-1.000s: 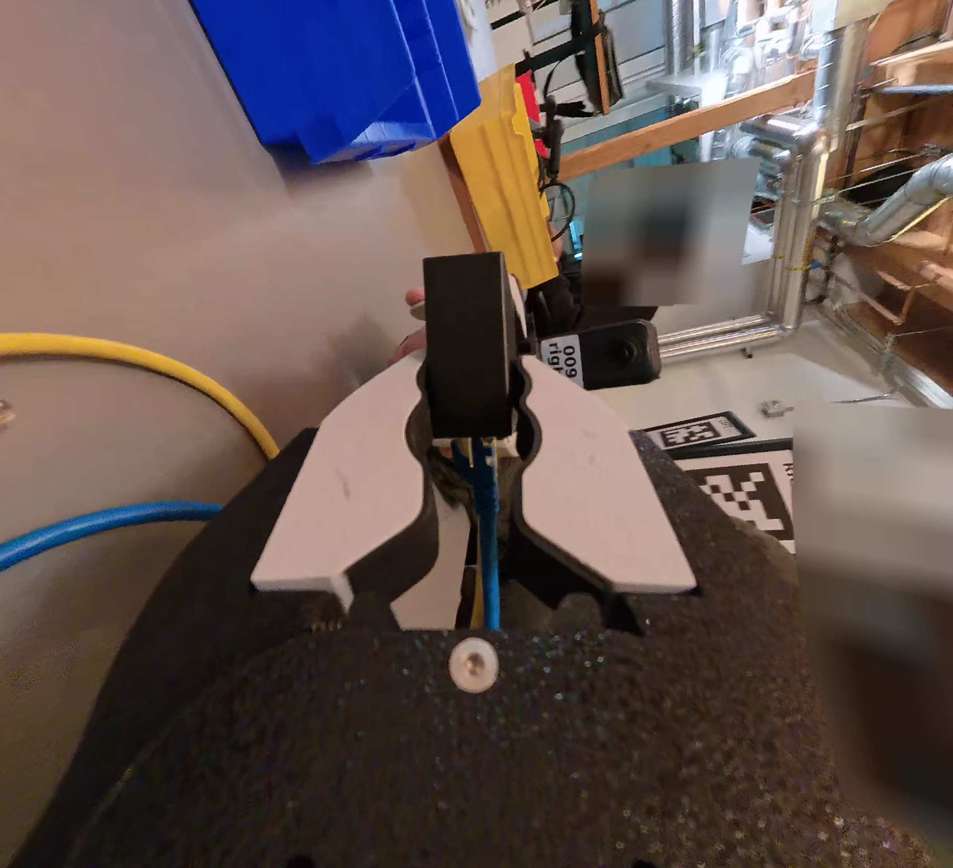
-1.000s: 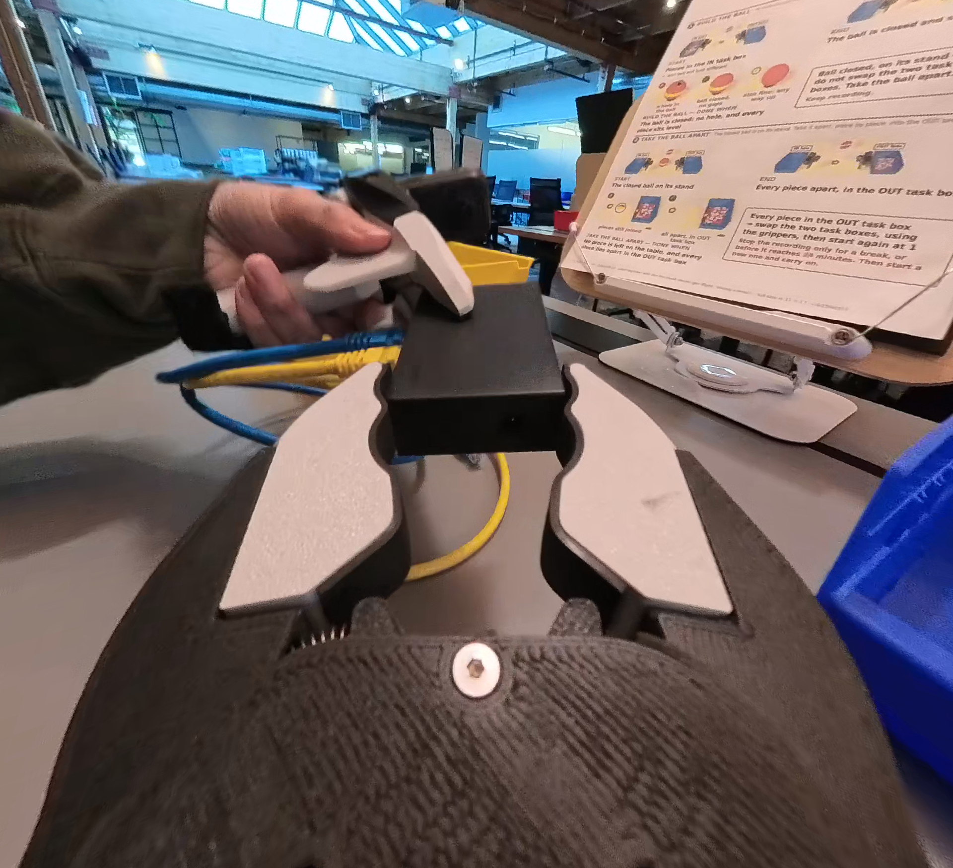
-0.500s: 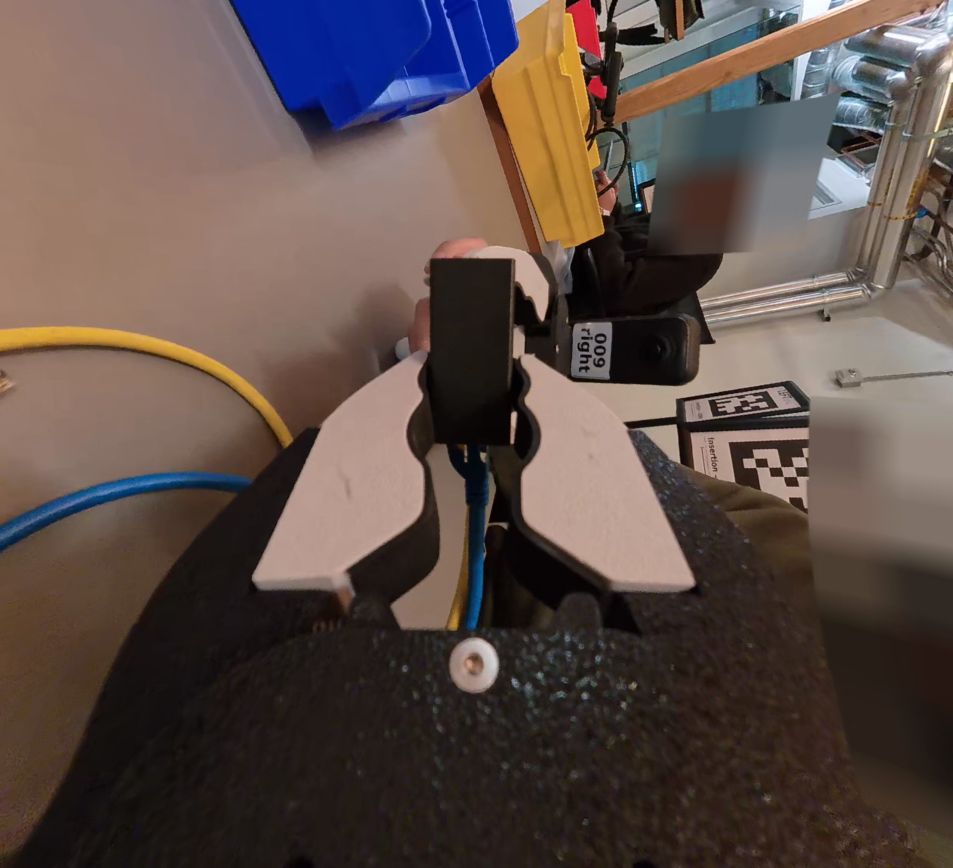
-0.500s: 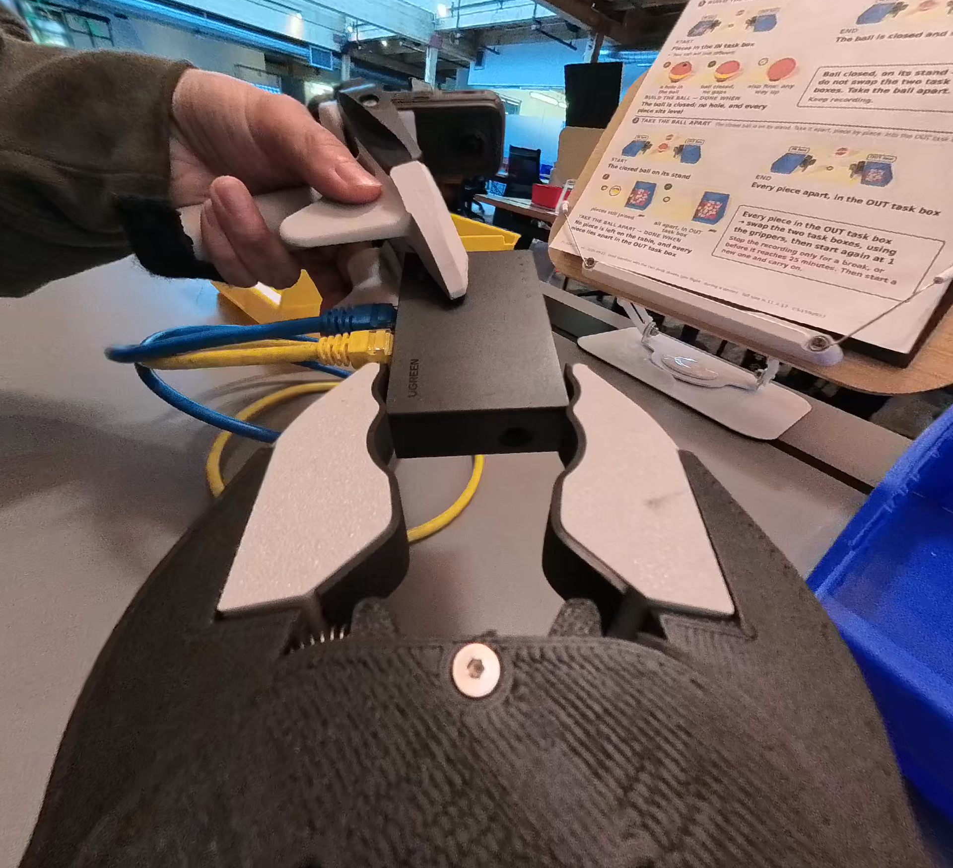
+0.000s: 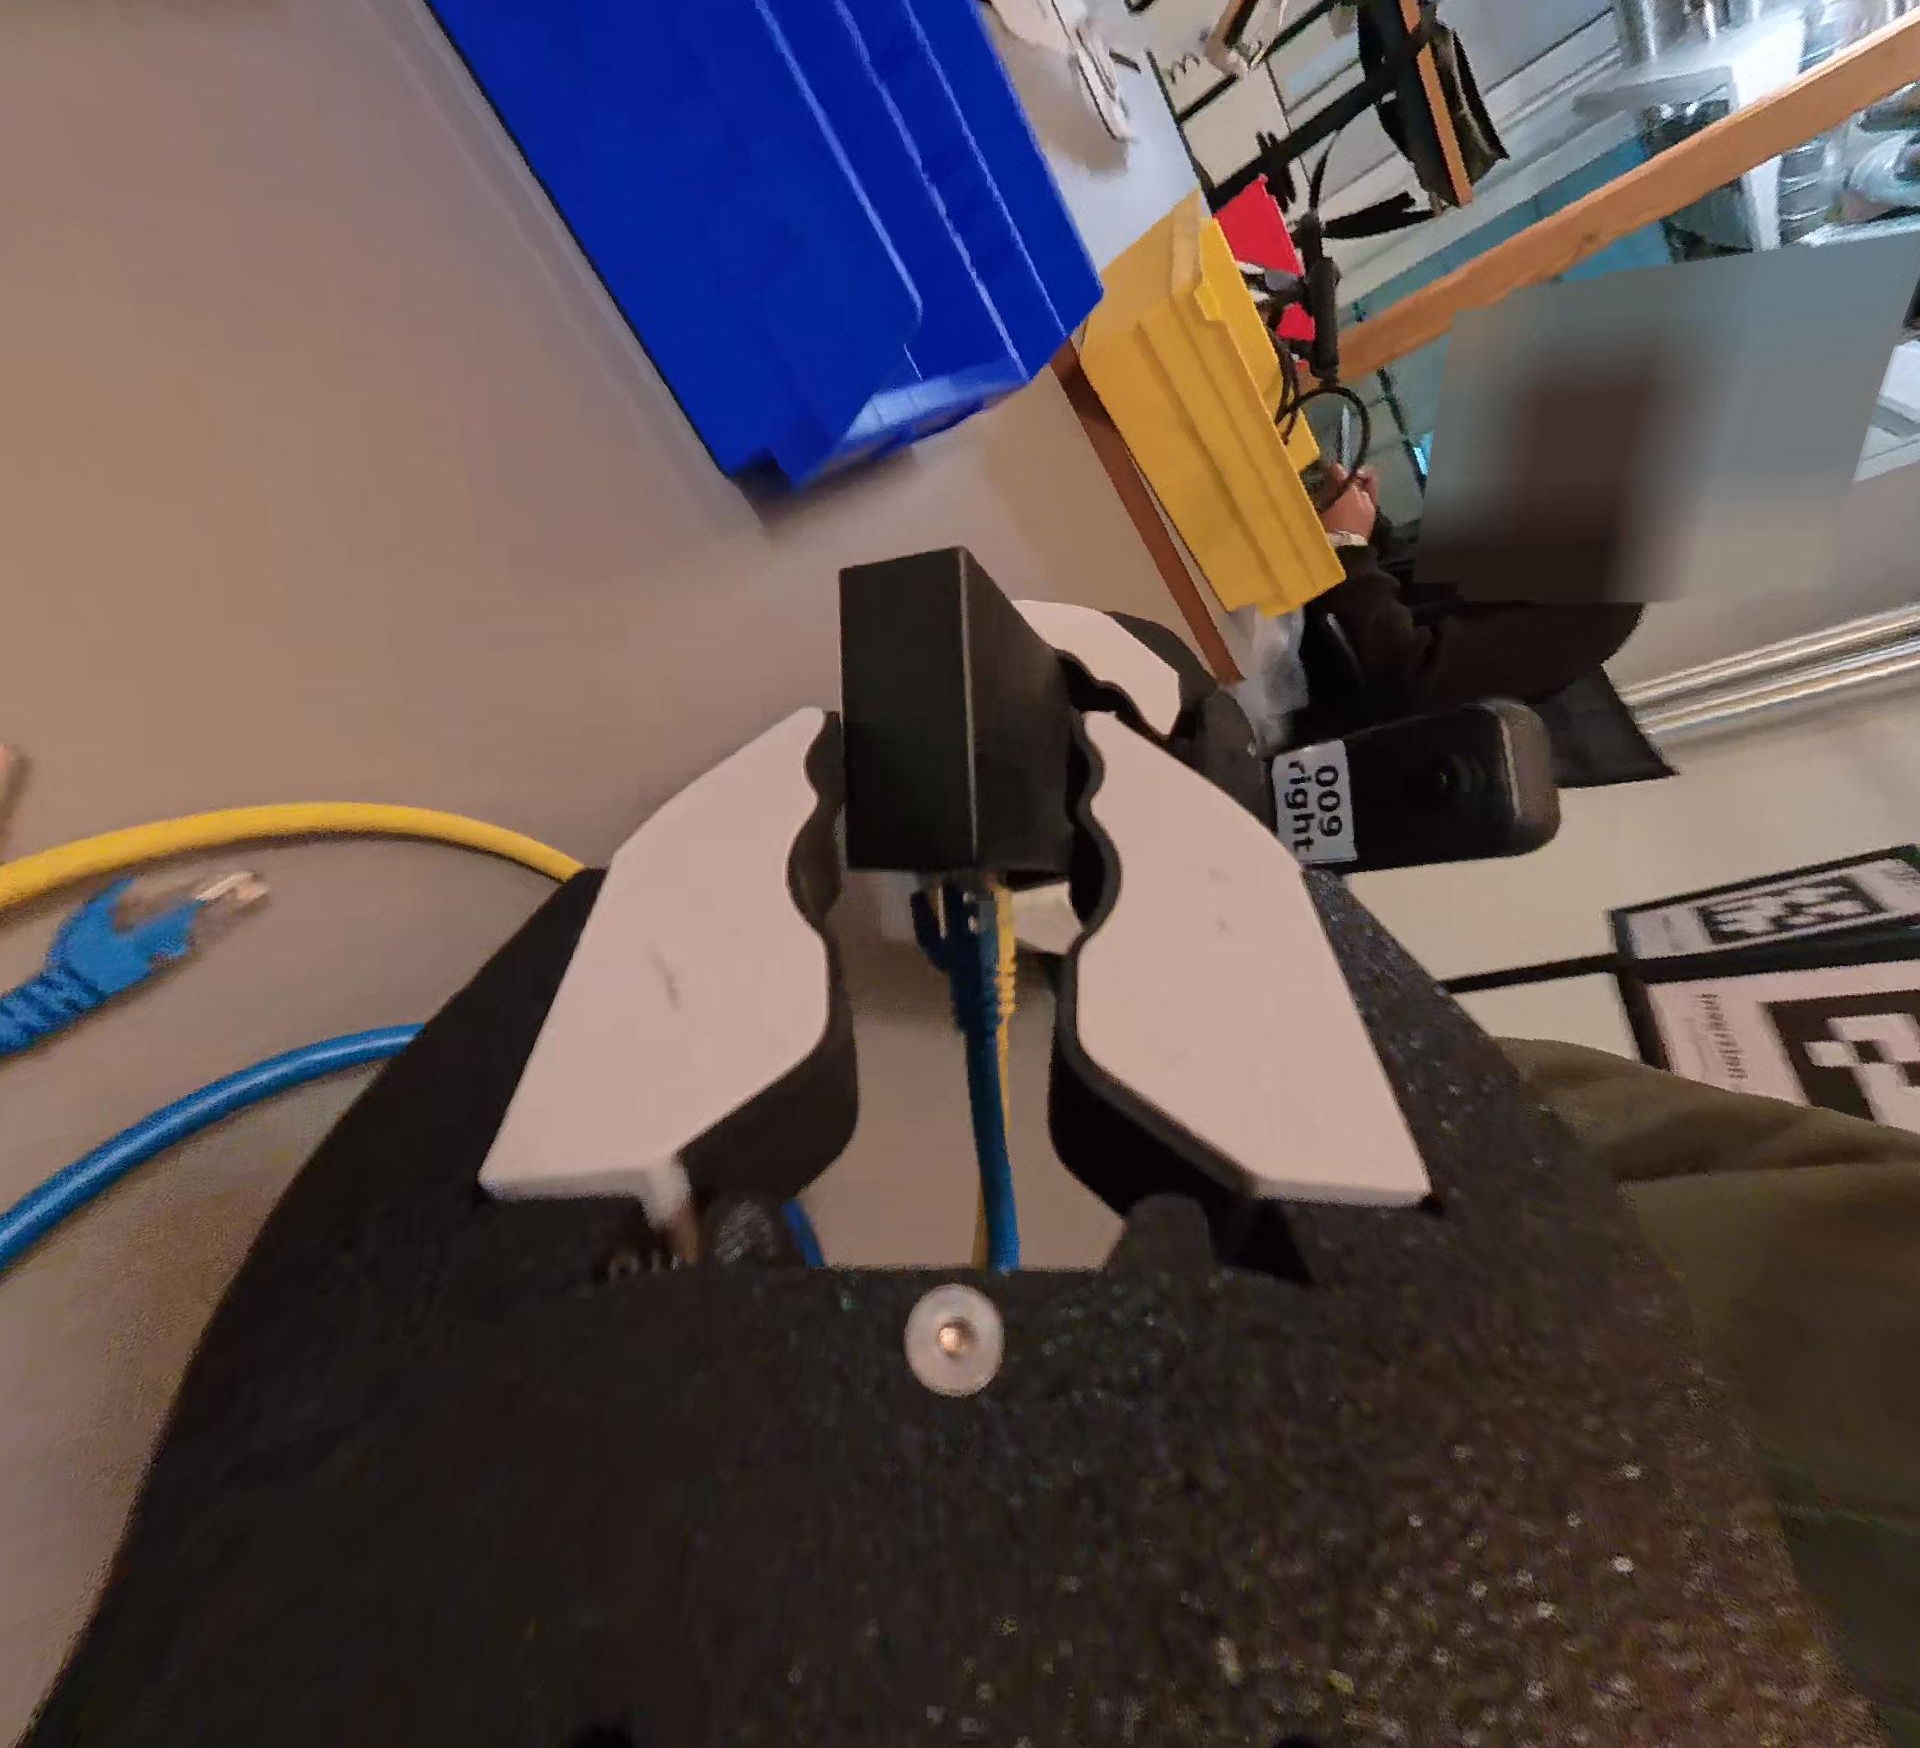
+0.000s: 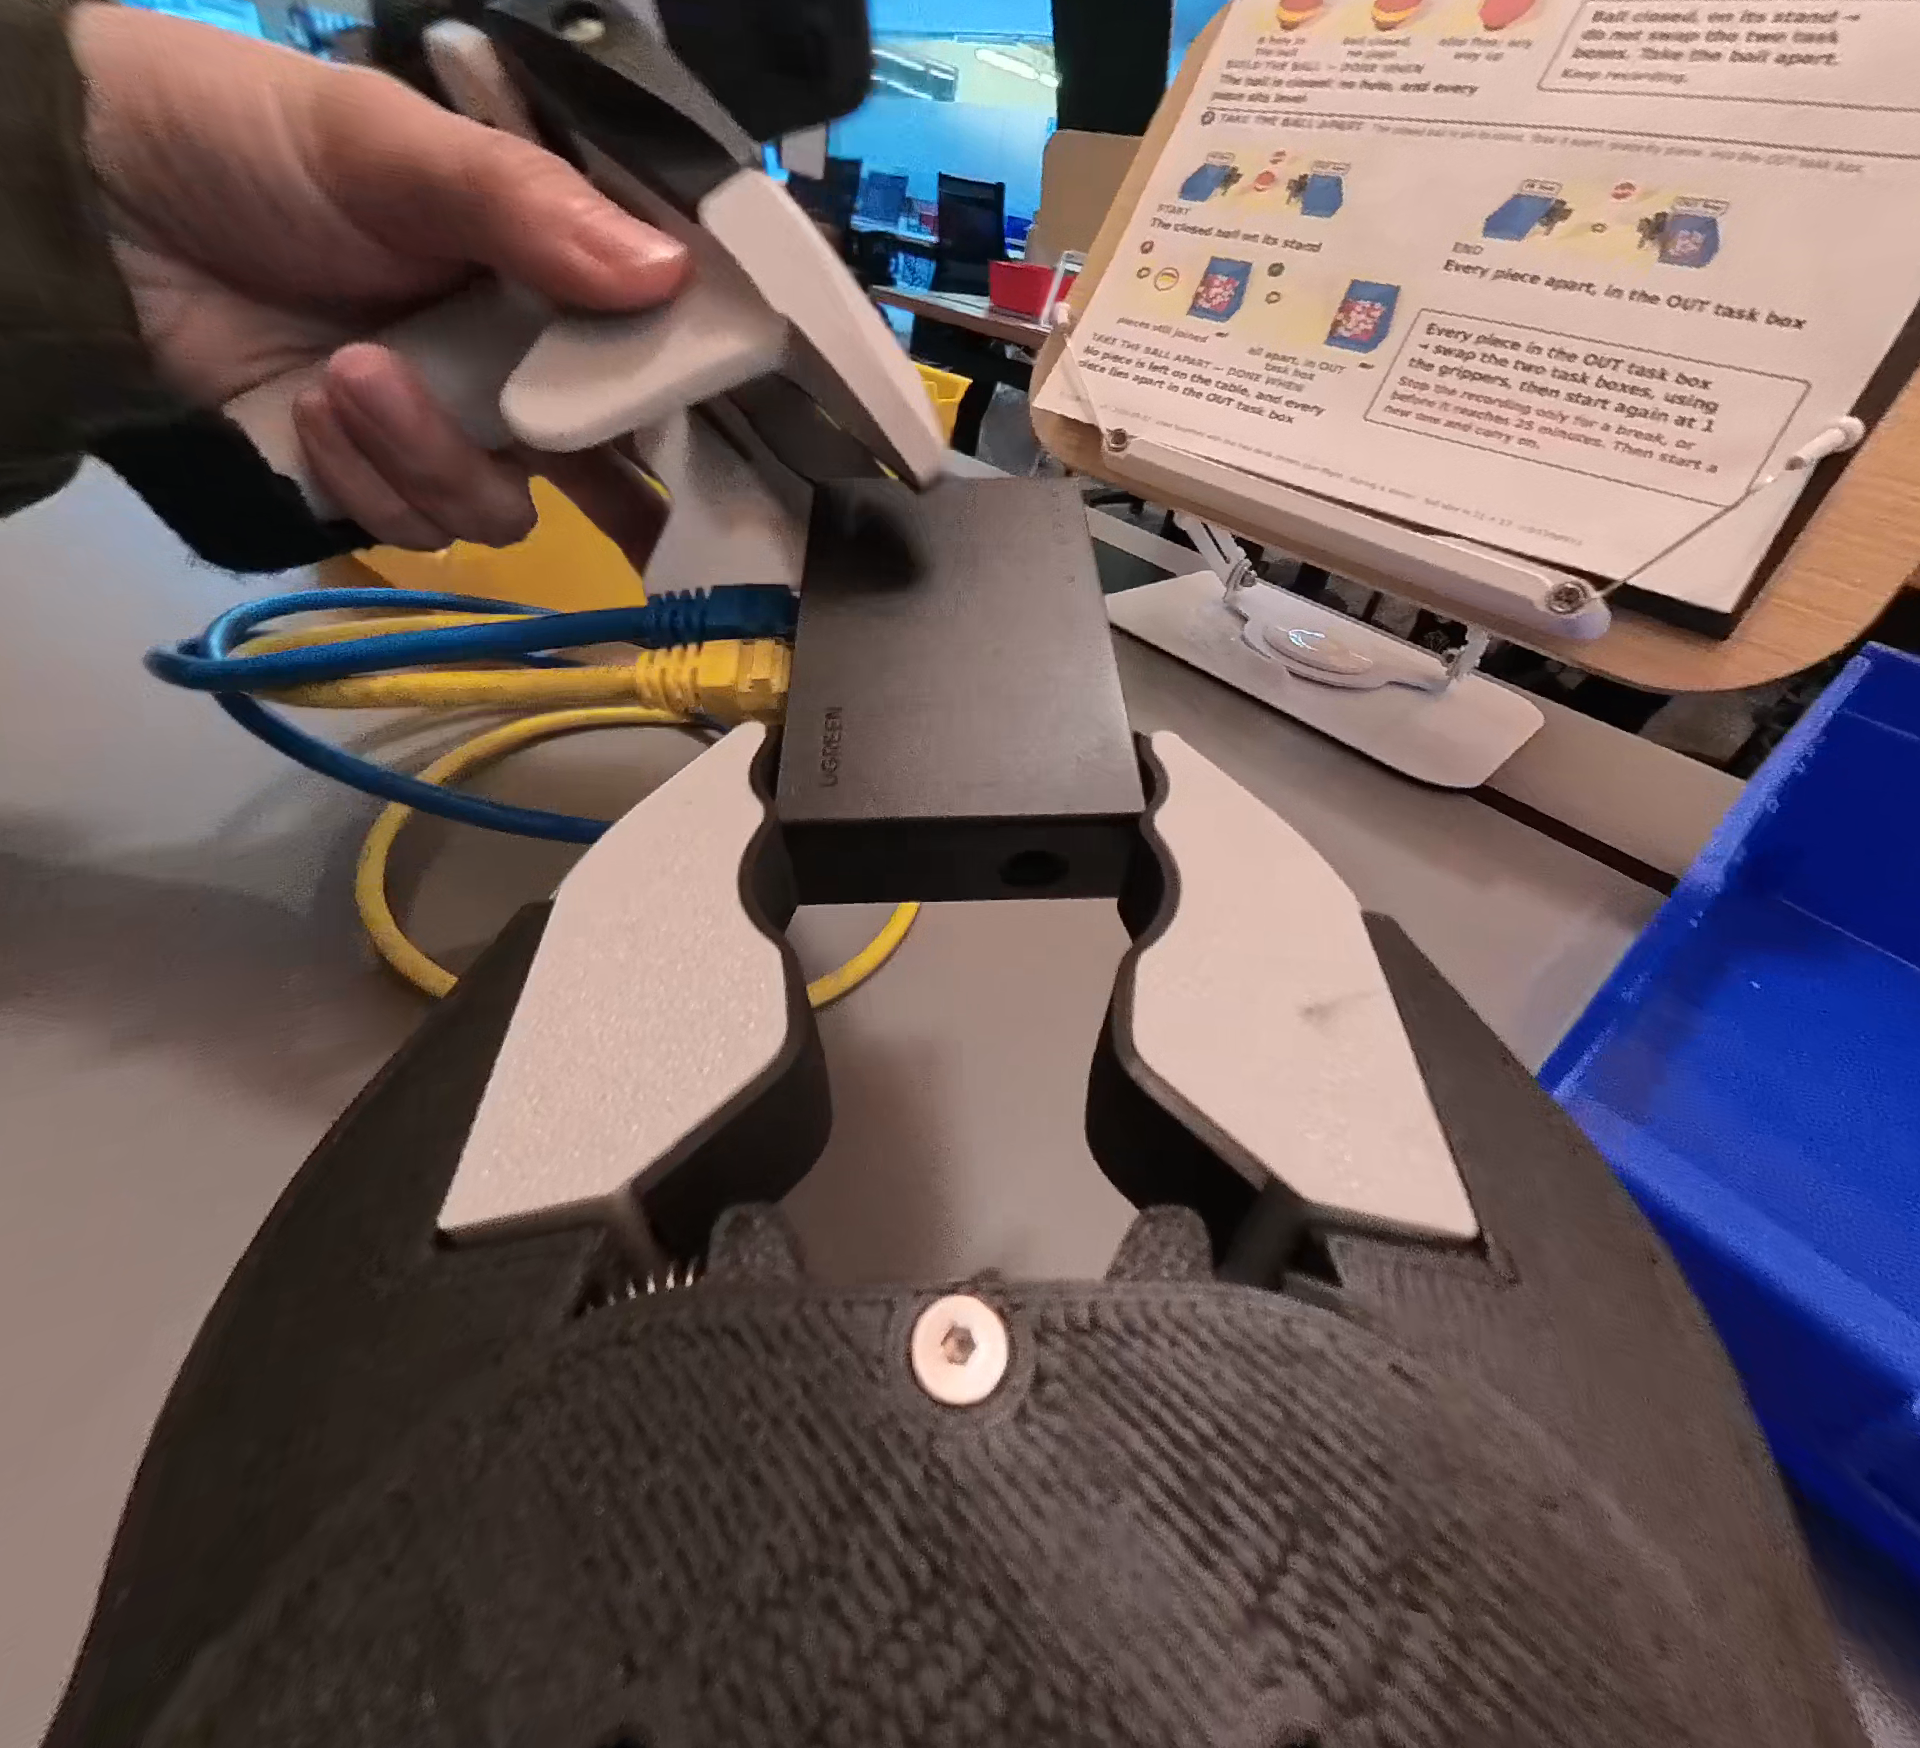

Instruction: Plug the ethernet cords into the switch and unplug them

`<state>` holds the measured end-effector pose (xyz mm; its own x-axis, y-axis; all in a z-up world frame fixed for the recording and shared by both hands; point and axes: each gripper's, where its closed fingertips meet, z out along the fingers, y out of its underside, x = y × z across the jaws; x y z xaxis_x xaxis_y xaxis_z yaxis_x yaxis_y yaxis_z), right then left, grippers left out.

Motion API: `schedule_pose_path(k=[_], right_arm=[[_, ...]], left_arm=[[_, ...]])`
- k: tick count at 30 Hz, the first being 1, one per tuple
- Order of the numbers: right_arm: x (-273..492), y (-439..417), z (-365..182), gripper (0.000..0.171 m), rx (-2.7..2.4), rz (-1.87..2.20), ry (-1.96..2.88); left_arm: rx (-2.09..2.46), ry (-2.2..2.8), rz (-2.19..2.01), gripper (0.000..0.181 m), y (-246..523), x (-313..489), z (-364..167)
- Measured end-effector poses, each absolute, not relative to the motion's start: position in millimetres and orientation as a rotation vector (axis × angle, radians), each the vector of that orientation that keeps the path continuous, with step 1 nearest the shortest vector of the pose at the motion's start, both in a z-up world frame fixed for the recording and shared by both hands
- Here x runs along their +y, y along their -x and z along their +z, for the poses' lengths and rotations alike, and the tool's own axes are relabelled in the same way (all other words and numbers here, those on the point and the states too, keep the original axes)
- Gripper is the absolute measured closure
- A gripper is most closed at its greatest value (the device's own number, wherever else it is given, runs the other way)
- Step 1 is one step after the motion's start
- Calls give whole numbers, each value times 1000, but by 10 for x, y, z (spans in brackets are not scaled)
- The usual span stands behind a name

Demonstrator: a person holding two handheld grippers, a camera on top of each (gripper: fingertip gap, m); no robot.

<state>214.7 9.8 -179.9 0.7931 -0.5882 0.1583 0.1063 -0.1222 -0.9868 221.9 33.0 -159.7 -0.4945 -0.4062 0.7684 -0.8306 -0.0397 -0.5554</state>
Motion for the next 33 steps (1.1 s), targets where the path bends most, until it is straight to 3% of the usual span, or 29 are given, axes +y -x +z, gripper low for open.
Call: schedule_pose_path(k=[10,13,21,33], right_arm=[[-8,-2250,-1772,108,490,-573,1541],[27,-2232,-1792,108,469,-603,1568],[-6,-2253,-1783,109,492,-604,1553],[-70,-2269,-1781,109,570,-512,1514]], left_arm=[[-2562,-1259,1588,141,-1887,612,-1608],[-2721,-1257,1533,153,-1839,582,-1689],[-2812,-1296,1425,174,-1807,475,-1819],[-2978,-1345,1512,177,-1900,426,-1813]])
